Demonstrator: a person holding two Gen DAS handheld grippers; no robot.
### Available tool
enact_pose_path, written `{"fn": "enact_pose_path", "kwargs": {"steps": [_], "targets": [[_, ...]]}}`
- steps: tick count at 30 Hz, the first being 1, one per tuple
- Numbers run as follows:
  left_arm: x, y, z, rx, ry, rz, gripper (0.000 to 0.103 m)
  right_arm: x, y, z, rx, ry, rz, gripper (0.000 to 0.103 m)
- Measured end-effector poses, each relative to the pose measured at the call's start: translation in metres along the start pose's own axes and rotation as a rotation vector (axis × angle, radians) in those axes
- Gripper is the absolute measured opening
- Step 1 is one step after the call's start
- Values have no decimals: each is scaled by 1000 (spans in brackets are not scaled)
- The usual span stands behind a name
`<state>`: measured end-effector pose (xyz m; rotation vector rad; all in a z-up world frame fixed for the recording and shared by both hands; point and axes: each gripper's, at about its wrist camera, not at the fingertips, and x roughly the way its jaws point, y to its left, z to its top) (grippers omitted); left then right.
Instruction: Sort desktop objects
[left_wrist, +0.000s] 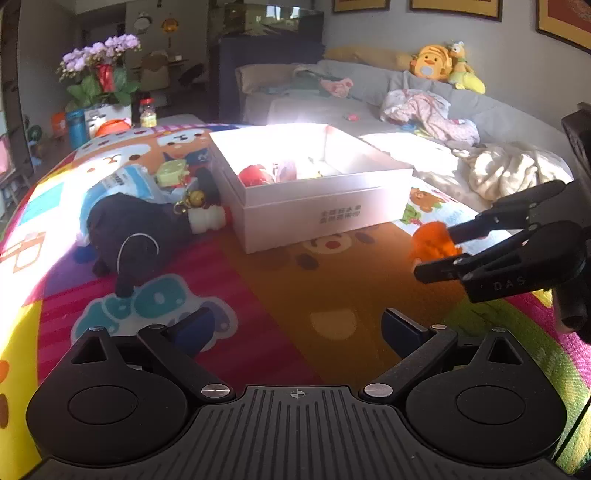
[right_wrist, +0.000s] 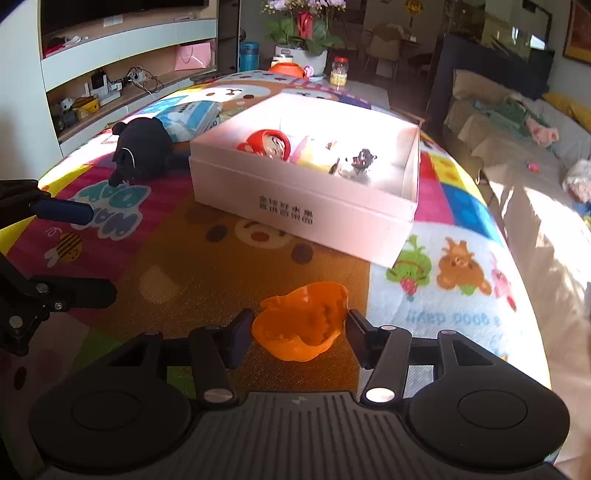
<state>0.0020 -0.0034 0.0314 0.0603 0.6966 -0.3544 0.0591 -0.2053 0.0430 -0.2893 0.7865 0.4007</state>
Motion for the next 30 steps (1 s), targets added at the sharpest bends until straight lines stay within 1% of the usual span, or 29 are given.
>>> {"fn": "enact_pose_path", "kwargs": {"steps": [3,6,10,12,14,16,18,19,20,21,23,26,30], "targets": [[3,6,-1,-27,3,6,100,-18,5,19,-52,-63,-17,54],[5,12,-3,-54,2,15,100,-29,-3,48,-59,-150,-76,54],[4,21,-6,-88,-7,33,100,-24,-21,83,-18,-239,-160,55],[4,26,-7,-91,-15,61,101,-16,-27,94,-5,-261,-188,60],[5,32,-9,-85,-26,109,101,-10,-30,102,14,-259,-172,60],[6,39,-10,-84,-39,157,101,-4,-26,108,30,-248,-138,60],[9,50,-10,-95,-50,195,101,2,-13,111,15,-240,-91,60],[10,54,-9,-98,-58,215,101,5,-3,113,-7,-235,-71,60],[10,59,-9,-97,-68,239,101,9,8,115,-37,-230,-55,58],[9,63,-9,-95,-77,266,101,12,20,116,-73,-226,-50,47],[7,72,-10,-96,-90,301,101,25,52,119,-199,-212,-61,37],[1,86,-13,-116,-98,306,102,46,97,117,-398,-192,-48,36],[-13,108,-18,-172,-124,332,102,77,147,112,-640,-177,-109,36]]}}
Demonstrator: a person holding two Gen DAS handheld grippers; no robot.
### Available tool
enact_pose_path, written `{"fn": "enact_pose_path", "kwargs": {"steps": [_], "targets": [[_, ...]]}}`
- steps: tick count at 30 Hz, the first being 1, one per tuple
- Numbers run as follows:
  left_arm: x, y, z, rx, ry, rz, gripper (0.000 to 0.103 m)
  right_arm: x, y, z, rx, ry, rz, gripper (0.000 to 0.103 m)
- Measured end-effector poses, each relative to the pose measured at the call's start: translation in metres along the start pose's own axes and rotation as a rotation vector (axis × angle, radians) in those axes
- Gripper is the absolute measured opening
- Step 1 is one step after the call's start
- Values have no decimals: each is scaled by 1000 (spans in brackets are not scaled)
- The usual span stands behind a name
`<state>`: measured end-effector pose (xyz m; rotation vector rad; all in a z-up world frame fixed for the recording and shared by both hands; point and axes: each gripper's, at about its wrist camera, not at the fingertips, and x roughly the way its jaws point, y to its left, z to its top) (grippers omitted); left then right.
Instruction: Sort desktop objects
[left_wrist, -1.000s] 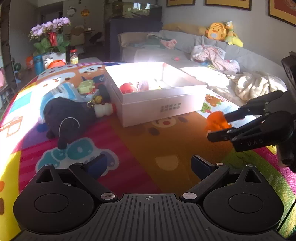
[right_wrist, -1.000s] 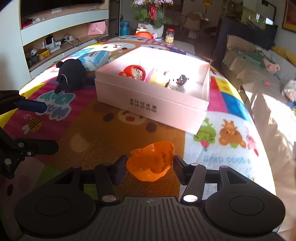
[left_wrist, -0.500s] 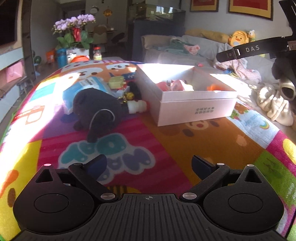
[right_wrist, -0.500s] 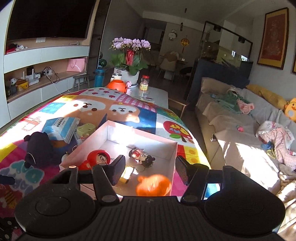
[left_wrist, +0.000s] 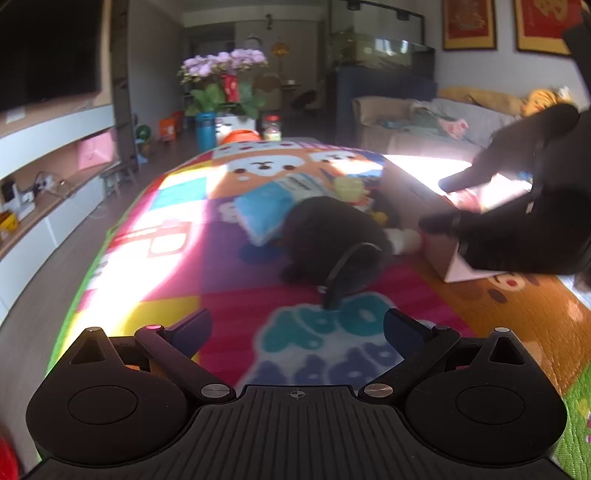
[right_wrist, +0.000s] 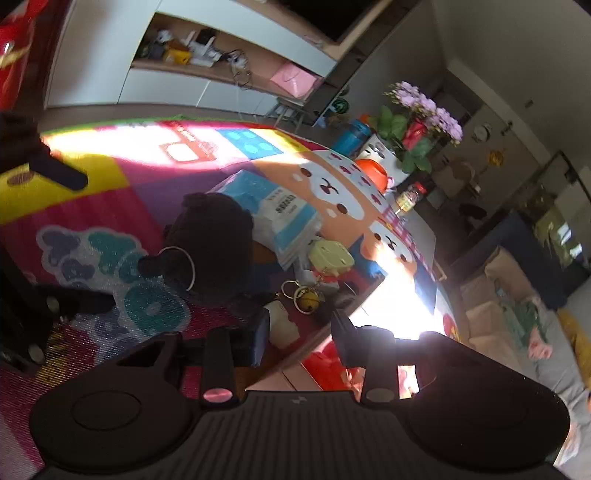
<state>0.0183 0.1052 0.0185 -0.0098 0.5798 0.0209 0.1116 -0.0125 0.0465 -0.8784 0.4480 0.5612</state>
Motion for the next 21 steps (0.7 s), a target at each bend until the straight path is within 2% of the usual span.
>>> {"fn": "enact_pose_path", "kwargs": {"steps": [3,8,10,12,17,21], "targets": [[-4,18,2,-50,-11,8,102,21,23,9,-134,37,-12,36],[-8,30,1,-88,-26,-7,102,56,47,11,-325,116,-84,36],[-7,31,-1,-94,-25,-20,102,63,51,9,-365,147,-64,25],[-7,32,-2,-101,-23,-24,102,62,56,7,-383,143,-70,24],[-6,31,-2,-106,-15,-23,102,19,51,1,-267,56,-28,24],[-5,22,-1,-101,7,-48,102,-30,28,-9,-74,-11,15,24]]}}
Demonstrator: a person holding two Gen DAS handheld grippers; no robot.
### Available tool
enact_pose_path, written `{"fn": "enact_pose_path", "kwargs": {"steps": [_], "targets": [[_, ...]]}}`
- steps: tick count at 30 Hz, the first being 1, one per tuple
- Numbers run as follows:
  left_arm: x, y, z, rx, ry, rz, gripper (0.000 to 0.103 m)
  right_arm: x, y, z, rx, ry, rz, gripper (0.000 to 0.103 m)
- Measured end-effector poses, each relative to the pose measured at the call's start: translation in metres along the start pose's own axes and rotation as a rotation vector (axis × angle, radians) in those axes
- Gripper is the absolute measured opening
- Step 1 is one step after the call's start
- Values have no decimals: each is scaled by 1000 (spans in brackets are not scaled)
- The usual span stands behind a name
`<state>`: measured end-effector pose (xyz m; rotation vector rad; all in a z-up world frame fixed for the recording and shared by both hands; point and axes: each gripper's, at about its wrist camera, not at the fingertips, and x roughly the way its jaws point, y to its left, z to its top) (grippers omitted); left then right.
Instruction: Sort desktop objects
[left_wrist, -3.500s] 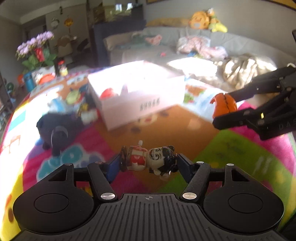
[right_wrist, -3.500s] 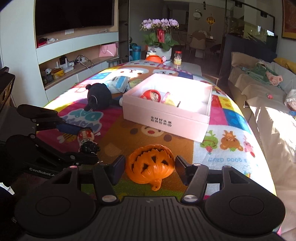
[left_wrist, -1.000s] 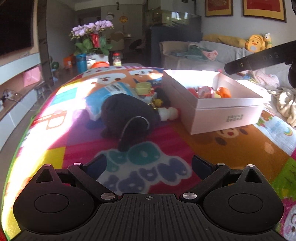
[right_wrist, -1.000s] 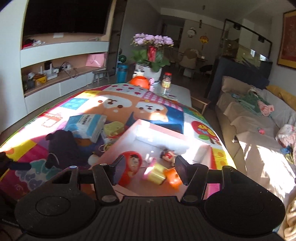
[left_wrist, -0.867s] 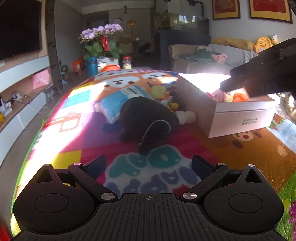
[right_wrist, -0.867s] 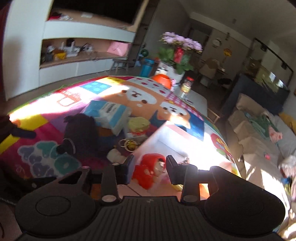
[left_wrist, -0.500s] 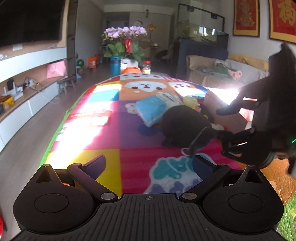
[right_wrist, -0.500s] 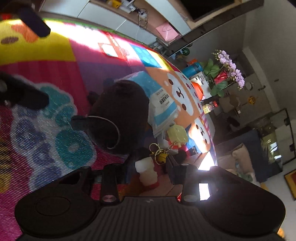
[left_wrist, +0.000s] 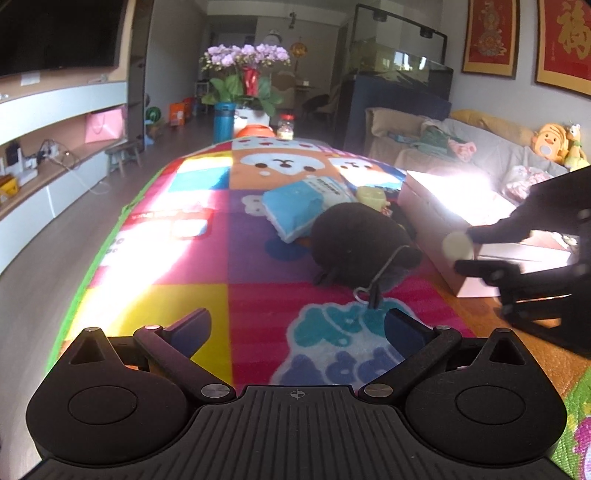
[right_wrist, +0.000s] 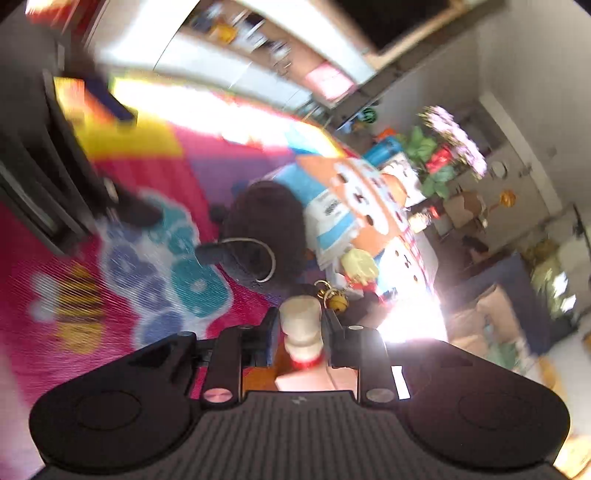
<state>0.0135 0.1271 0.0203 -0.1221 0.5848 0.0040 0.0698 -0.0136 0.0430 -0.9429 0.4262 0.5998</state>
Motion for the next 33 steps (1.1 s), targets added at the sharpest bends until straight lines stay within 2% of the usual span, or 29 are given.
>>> {"fn": "enact_pose_path", "kwargs": {"steps": [4,8,11,13,14,15,17,19,21,26,28,29,33], "targets": [[0,-20,1,46,4,-27,102,-32,-30,-24,250,-10,48,24],[3,-41,4,108,3,-44,102,-45,-45,-68,434,30,31,21],[8,-53,11,157,-12,-26,102,-53,-55,-101,582,38,36,23],[13,-61,17,203,-34,-8,102,-56,-62,-124,706,29,56,40],[17,-66,20,231,-47,-1,102,-57,-64,-132,754,24,59,60],[23,-71,23,269,-58,11,103,-59,-65,-143,811,13,57,73],[39,-78,29,324,-53,59,103,-59,-64,-157,878,-3,57,81],[56,-79,35,336,-26,102,103,-57,-63,-169,930,-15,65,86],[68,-80,42,341,-1,100,102,-56,-62,-180,970,-27,66,96],[86,-90,57,404,58,77,102,-48,-68,-197,1071,-29,116,102],[95,-92,59,420,97,93,101,-43,-72,-200,1120,-11,129,102],[98,-92,59,427,107,111,93,-42,-73,-202,1138,-9,133,102],[79,-93,59,386,92,108,88,-45,-71,-208,1161,-43,129,103]]}}
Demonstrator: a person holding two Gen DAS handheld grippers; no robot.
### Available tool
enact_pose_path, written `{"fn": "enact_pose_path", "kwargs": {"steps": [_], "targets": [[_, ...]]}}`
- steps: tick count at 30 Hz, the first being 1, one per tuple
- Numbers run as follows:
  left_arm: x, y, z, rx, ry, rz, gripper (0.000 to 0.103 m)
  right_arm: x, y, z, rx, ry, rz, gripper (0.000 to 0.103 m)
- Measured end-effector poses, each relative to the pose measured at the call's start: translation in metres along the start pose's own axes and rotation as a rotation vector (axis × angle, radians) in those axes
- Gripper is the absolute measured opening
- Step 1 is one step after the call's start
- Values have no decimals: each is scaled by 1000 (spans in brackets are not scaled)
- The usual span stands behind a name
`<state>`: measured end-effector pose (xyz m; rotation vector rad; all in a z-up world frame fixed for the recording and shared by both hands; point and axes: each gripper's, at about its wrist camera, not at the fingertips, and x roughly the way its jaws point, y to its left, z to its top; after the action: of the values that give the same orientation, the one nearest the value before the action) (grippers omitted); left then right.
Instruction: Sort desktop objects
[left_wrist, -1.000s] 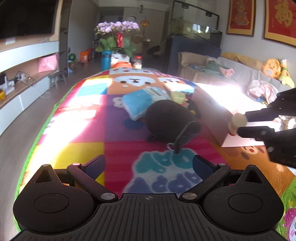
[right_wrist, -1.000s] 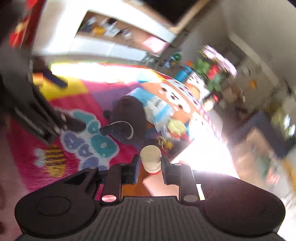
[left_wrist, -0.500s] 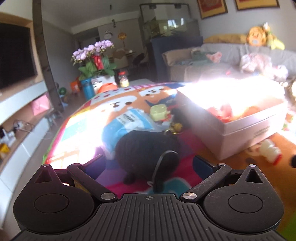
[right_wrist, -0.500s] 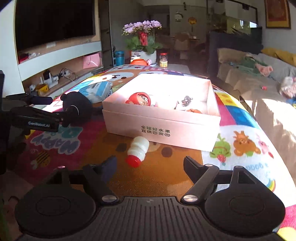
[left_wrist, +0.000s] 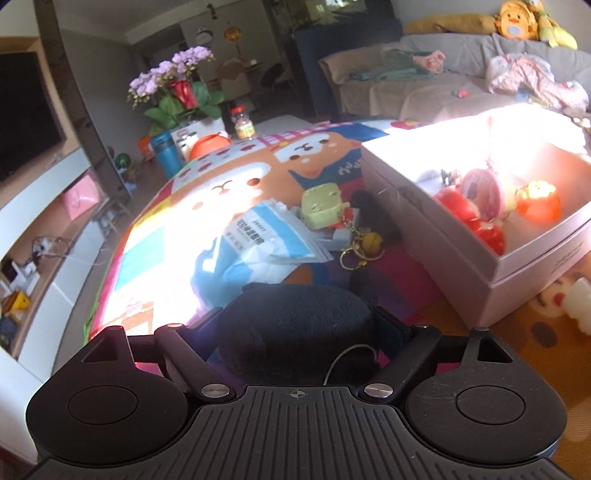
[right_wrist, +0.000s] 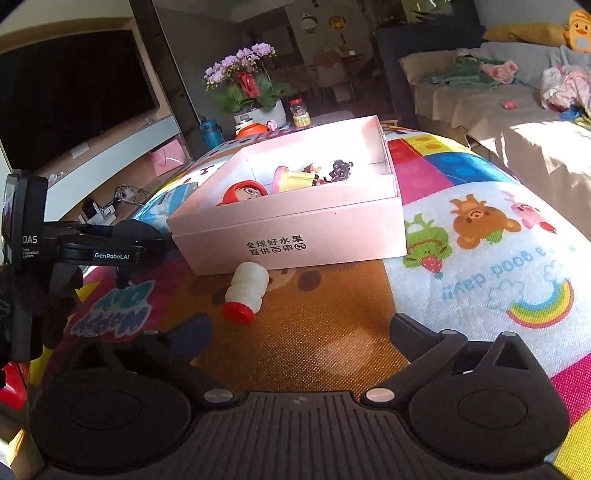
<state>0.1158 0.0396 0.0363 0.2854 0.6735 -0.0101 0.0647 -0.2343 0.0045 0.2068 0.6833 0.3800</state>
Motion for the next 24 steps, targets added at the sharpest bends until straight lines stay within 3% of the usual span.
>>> {"fn": "enact_pose_path", "kwargs": {"steps": [6,10,14,21,24], "targets": [[-71,-31,-14,-83,-190,-202,89,0,1,0,-2,3,-1,103],[-74,-62,-28,-56,-282,-237,89,3,2,1,0,11,-29,103],[-66,-72,-40,-33,-241,-257,90,3,1,1,11,7,-56,103],[-84,-48,-78,-2,-162,-246,93,6,5,0,-4,15,-73,103],[-89,-38,-91,-10,-89,-263,93,7,6,0,-10,17,-79,103]]}}
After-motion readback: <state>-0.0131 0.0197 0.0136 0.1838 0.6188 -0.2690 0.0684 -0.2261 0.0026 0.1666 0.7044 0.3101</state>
